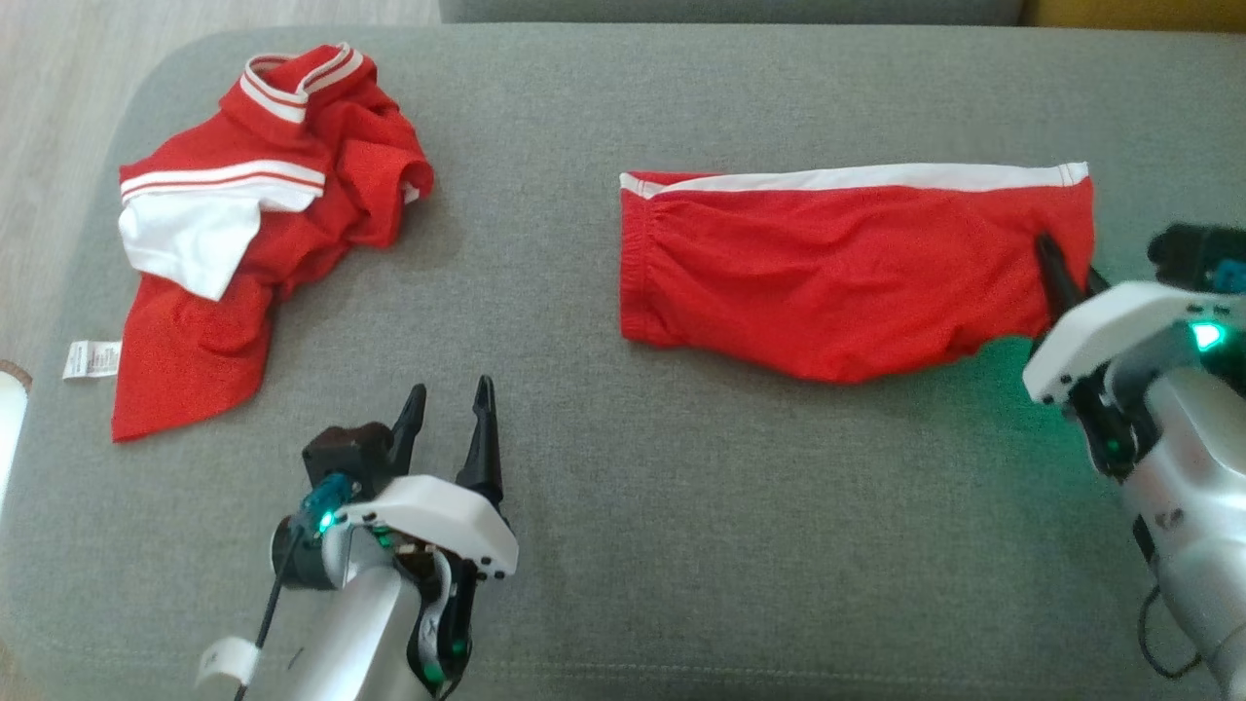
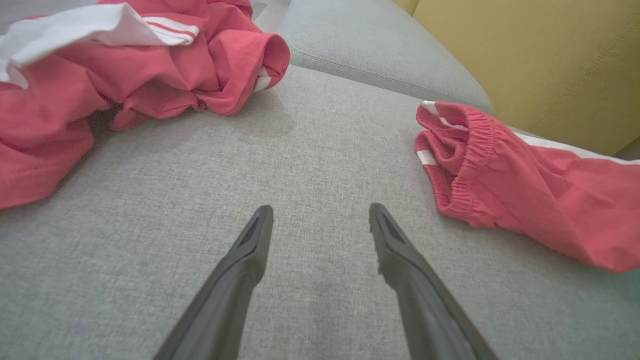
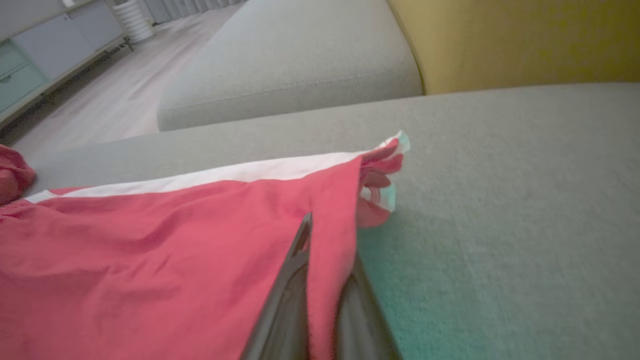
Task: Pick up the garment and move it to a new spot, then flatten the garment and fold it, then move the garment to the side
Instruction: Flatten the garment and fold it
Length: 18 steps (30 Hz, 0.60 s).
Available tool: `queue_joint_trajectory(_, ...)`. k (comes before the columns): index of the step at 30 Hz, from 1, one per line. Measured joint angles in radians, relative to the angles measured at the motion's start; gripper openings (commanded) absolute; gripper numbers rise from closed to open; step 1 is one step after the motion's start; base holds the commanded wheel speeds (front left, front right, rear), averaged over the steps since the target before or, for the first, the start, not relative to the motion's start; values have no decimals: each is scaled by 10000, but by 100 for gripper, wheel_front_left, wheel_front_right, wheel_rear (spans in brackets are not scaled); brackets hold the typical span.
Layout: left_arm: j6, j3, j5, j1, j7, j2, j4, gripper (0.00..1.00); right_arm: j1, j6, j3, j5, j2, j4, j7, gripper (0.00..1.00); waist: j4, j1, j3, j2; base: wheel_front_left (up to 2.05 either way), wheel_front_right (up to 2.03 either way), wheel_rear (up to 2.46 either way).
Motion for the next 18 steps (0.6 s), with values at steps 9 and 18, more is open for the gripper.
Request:
queue_joint_trajectory(9,-6,-102,-105,246,0,10,-17,100,-681,0,821,-278,583,-1055,-69,0,381,0,-182,0,0,0,0)
queue_joint_trajectory(18,-2,-437,-228,560,2,44,-8,100,-804,0,1952,-518,2010,-1114,257,36,1327,0,-375,0,0,0,0)
